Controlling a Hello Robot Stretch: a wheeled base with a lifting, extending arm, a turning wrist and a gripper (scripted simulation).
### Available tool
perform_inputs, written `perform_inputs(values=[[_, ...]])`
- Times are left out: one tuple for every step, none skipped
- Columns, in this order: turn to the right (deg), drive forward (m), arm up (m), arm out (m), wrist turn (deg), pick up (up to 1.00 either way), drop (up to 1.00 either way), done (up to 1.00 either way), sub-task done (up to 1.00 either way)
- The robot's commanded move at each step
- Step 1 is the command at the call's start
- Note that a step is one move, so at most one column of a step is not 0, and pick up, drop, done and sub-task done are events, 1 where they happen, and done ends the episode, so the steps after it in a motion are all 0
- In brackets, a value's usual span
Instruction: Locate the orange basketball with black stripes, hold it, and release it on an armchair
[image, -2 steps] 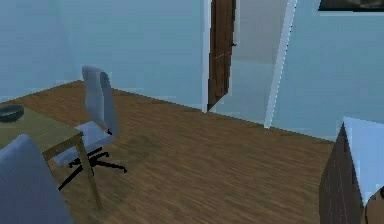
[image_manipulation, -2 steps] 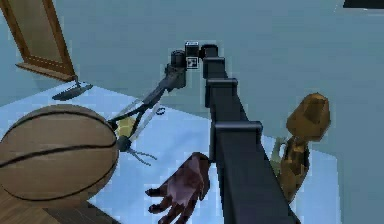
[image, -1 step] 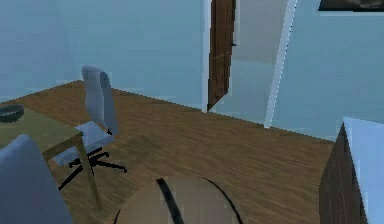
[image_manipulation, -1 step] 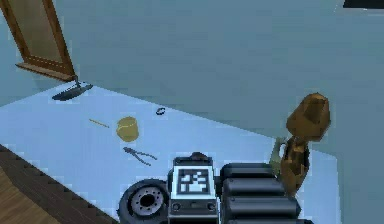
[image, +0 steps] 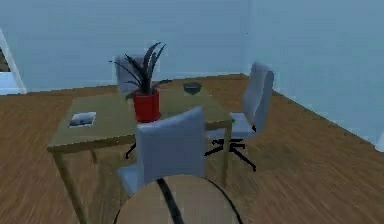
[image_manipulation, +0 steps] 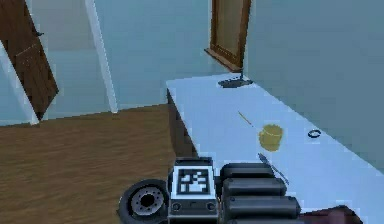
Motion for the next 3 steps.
perform_inputs(values=[[-15.0, 0.0, 0.0, 0.0, 0.0, 0.0, 0.0, 0.0, 0.0], [0.0, 0.05, 0.0, 0.0, 0.0, 0.0, 0.0, 0.0, 0.0], [-45.0, 0.0, 0.0, 0.0, 0.0, 0.0, 0.0, 0.0, 0.0]])
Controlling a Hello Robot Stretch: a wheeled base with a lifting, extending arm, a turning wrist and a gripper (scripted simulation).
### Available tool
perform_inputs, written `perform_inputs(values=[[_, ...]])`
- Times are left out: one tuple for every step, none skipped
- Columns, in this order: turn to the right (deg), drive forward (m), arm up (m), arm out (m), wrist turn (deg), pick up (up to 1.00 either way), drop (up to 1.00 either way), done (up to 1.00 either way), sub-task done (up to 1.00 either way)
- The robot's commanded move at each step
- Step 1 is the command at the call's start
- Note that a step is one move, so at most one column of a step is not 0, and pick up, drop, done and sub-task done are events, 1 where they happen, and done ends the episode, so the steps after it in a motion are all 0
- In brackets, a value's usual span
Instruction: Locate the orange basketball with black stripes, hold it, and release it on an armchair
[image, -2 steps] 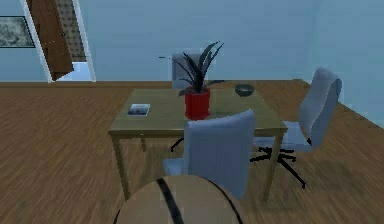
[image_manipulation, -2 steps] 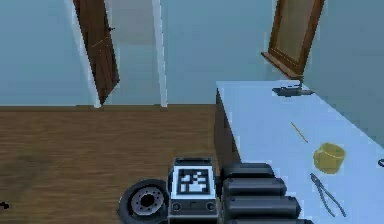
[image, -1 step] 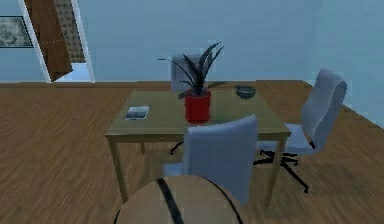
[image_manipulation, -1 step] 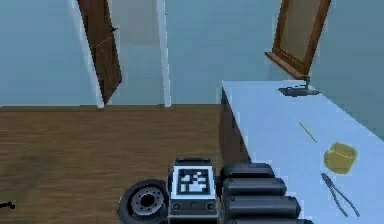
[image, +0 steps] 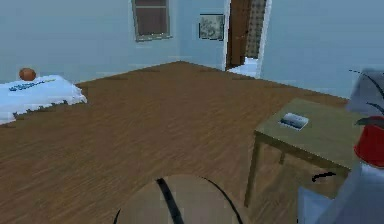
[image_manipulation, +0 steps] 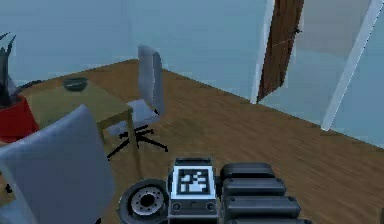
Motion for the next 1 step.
perform_inputs(values=[[-6.0, 0.0, 0.0, 0.0, 0.0, 0.0, 0.0, 0.0, 0.0]])
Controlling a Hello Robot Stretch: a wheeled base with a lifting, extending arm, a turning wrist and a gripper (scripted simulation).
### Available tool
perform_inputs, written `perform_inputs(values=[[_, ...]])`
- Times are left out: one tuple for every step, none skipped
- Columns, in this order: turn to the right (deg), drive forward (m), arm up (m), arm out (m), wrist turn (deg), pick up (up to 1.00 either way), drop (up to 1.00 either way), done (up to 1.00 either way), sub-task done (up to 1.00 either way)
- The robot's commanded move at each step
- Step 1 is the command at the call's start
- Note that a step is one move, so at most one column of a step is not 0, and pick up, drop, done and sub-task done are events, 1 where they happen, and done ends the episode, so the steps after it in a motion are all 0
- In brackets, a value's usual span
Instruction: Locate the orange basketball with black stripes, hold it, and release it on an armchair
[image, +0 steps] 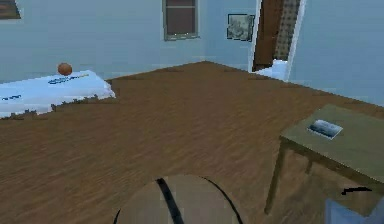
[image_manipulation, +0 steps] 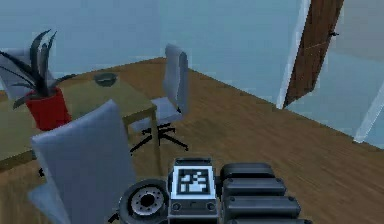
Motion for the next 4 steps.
perform_inputs(values=[[0.0, 0.35, 0.0, 0.0, 0.0, 0.0, 0.0, 0.0, 0.0], [9.0, 0.0, 0.0, 0.0, 0.0, 0.0, 0.0, 0.0, 0.0], [0.0, 1.0, 0.0, 0.0, 0.0, 0.0, 0.0, 0.0, 0.0], [12.0, 0.0, 0.0, 0.0, 0.0, 0.0, 0.0, 0.0, 0.0]])
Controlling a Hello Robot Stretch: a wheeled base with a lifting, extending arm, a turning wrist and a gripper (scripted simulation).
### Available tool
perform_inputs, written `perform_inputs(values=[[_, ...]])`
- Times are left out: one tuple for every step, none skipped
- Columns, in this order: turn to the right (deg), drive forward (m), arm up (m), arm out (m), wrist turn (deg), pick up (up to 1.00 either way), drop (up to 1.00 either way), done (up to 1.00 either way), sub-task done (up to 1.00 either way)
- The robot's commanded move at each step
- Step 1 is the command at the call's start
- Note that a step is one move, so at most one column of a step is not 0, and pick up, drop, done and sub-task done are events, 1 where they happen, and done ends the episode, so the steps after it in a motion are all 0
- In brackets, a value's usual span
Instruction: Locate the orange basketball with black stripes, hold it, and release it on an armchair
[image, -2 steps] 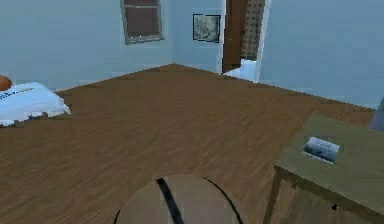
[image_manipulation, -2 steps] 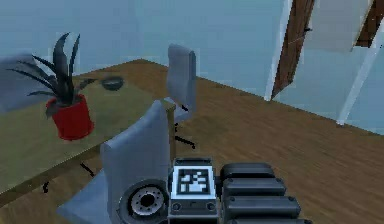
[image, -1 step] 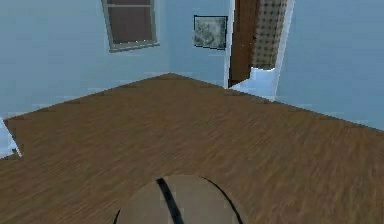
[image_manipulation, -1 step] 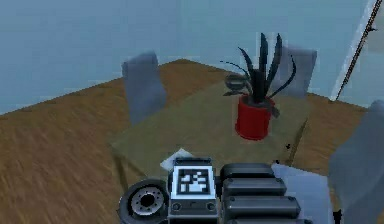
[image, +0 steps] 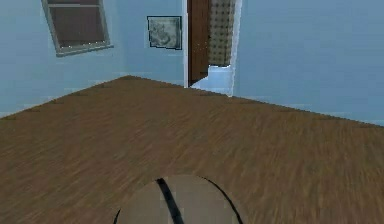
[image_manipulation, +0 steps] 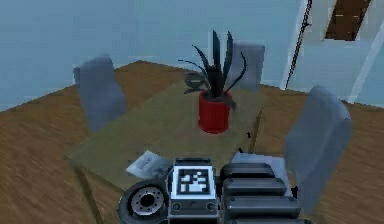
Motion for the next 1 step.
perform_inputs(values=[[0.0, 1.0, 0.0, 0.0, 0.0, 0.0, 0.0, 0.0, 0.0]])
